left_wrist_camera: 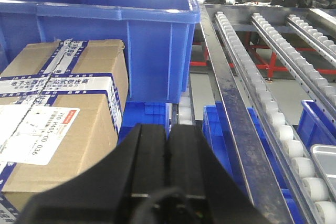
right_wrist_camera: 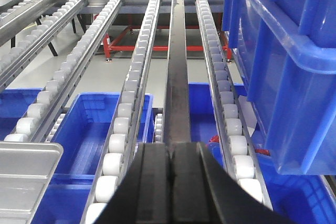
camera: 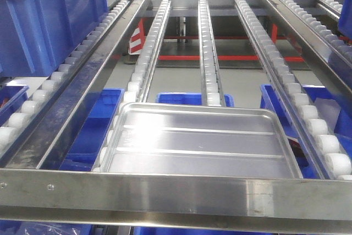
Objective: Grab silver tray and stack on right shelf
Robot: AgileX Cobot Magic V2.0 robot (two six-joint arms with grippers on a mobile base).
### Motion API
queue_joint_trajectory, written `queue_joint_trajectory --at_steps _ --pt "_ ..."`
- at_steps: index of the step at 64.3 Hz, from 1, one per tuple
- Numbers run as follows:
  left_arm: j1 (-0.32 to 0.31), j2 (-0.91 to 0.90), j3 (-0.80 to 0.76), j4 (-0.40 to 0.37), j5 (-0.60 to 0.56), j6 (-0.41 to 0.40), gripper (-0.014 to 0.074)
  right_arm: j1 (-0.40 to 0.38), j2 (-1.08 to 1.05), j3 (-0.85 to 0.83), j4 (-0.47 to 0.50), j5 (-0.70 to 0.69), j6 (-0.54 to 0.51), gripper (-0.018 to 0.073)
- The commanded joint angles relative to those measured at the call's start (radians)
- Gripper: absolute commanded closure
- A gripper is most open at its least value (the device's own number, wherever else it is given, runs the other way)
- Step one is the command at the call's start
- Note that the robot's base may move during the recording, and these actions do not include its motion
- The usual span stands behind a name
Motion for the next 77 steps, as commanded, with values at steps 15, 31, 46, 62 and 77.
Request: queue_joint_trajectory --at_steps 15,31,46,62,77 --pt "-0.007 -0.01 0.006 -0.056 -0.225 -0.004 0.0689 -0.005 -0.018 -0.007 -0.001 -0.24 -0.008 0.0503" --pt "-0.007 0.08 -0.323 0.027 0.063 0.002 0.0689 -0.005 0.032 -0.273 0.0 -0.132 0.005 0.0503" --pt "-0.009 0.364 -0.625 0.015 0.317 0.002 0.0687 0.012 0.256 -0.456 0.0 -0.067 0.006 0.05" --pt "-0.081 0.665 -0.693 -0.069 0.334 0.002 0.0622 0.058 0.433 -0.482 0.0 -0.064 0.006 0.0313" --pt "-0.15 0.812 -0.741 -0.138 0.4 0.002 0.0234 0.09 0.481 -0.482 0.0 -0.056 0.006 0.0174"
